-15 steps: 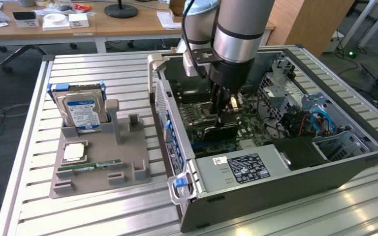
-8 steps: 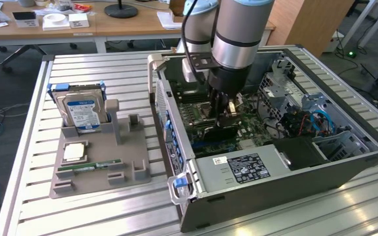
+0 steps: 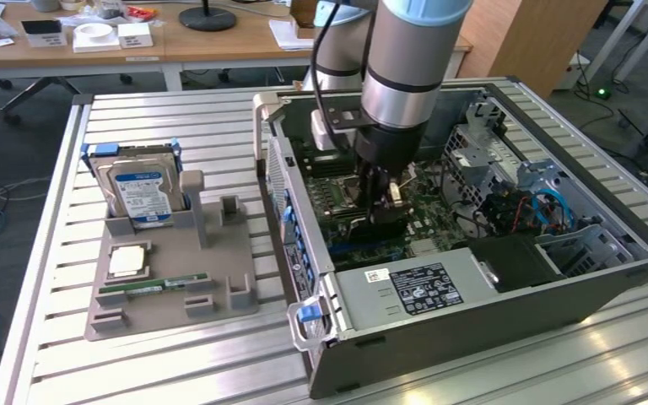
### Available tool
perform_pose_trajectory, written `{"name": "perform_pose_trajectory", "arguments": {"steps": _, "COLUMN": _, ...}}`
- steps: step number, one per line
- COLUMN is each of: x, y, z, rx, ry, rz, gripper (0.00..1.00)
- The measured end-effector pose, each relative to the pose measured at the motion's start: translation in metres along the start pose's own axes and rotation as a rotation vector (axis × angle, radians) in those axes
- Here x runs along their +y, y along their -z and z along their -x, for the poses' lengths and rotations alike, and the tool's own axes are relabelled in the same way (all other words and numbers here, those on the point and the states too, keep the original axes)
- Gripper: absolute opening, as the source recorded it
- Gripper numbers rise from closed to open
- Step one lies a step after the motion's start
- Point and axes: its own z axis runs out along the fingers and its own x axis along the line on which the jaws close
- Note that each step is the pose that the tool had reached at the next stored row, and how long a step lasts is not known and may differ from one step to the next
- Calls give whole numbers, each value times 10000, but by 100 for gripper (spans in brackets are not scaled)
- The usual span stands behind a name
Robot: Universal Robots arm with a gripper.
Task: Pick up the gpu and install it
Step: 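Insert the gpu into the slot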
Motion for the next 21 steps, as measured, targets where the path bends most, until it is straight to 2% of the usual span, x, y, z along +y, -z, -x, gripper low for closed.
{"name": "perform_pose_trajectory", "arguments": {"steps": 7, "x": 8, "y": -66, "z": 12, "rx": -1, "ry": -1, "rz": -1, "gripper": 46}}
{"name": "perform_pose_trajectory", "arguments": {"steps": 11, "x": 14, "y": -78, "z": 54, "rx": 0, "ry": -5, "rz": 0, "gripper": 46}}
{"name": "perform_pose_trajectory", "arguments": {"steps": 21, "x": 21, "y": -143, "z": 54, "rx": 0, "ry": -4, "rz": 1, "gripper": 46}}
